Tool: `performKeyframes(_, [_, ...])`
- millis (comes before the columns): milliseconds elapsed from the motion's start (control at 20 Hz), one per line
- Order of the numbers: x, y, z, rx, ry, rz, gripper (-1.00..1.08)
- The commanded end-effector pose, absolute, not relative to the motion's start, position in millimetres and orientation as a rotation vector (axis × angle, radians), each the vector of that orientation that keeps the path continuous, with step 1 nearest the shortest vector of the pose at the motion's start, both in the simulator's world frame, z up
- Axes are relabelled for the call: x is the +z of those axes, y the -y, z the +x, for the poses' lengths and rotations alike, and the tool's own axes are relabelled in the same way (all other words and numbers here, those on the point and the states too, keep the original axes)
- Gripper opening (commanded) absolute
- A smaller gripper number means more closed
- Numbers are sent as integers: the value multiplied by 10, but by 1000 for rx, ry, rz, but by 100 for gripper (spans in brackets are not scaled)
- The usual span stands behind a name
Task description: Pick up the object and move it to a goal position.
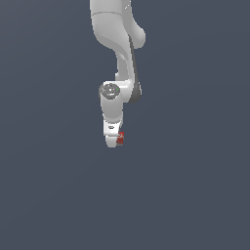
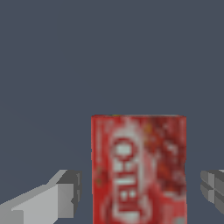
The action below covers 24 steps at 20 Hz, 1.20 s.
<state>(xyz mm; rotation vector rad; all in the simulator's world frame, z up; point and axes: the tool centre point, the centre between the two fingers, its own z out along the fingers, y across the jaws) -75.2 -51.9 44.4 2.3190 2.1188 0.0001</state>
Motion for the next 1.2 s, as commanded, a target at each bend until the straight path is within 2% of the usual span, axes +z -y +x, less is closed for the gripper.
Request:
performKeyframes(0, [323, 516, -759, -1, -2121, 2318, 100])
performKeyframes(400, [151, 521, -755, -1, -2122, 2317, 100])
performKeyframes(450, [151, 521, -755, -1, -2122, 2317, -100])
performKeyframes(1150, [205, 491, -740, 1, -2122, 2315, -100])
